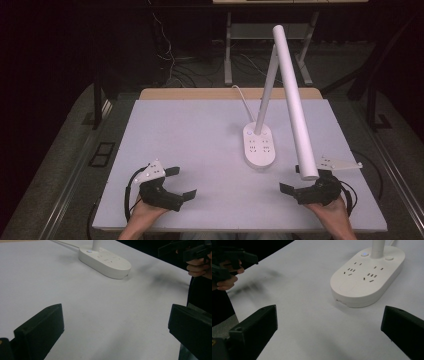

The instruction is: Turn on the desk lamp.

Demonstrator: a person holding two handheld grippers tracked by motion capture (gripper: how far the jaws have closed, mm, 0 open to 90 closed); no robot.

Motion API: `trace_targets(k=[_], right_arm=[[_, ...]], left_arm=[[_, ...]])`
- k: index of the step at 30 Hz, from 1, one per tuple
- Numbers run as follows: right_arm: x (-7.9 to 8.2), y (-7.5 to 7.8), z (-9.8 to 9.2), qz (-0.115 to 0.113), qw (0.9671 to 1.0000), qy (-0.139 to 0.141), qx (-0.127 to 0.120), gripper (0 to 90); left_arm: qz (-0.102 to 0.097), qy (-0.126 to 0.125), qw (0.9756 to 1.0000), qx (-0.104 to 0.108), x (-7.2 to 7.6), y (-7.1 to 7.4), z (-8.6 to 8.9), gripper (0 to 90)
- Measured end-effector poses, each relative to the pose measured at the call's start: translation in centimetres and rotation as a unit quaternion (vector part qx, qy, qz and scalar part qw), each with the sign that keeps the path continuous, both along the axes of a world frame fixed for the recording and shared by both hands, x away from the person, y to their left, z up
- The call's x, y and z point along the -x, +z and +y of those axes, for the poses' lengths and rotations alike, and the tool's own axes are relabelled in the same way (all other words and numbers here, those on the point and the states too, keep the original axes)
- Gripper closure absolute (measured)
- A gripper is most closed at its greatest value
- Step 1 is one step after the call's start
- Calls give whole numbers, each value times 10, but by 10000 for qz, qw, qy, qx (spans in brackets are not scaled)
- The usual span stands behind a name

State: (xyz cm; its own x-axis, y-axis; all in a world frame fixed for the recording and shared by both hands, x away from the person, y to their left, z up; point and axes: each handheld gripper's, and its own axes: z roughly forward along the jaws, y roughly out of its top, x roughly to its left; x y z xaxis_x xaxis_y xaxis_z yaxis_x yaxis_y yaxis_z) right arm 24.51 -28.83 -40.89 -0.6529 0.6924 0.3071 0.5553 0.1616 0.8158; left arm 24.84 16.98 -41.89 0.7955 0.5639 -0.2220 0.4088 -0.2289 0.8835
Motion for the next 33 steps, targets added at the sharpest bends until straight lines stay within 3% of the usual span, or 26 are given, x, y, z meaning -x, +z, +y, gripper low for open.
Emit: trace_targets(k=[11, 33], right_arm=[[1, 1, -6, 57, 10000, -68, -30, 3], [1, 2, -9, 222, 9997, 71, 30, 4]], left_arm=[[43, -33, 10000, -14, 0, -1, -1, 0], [48, 47, 10000, 13, -1, -2, 1, 0]])
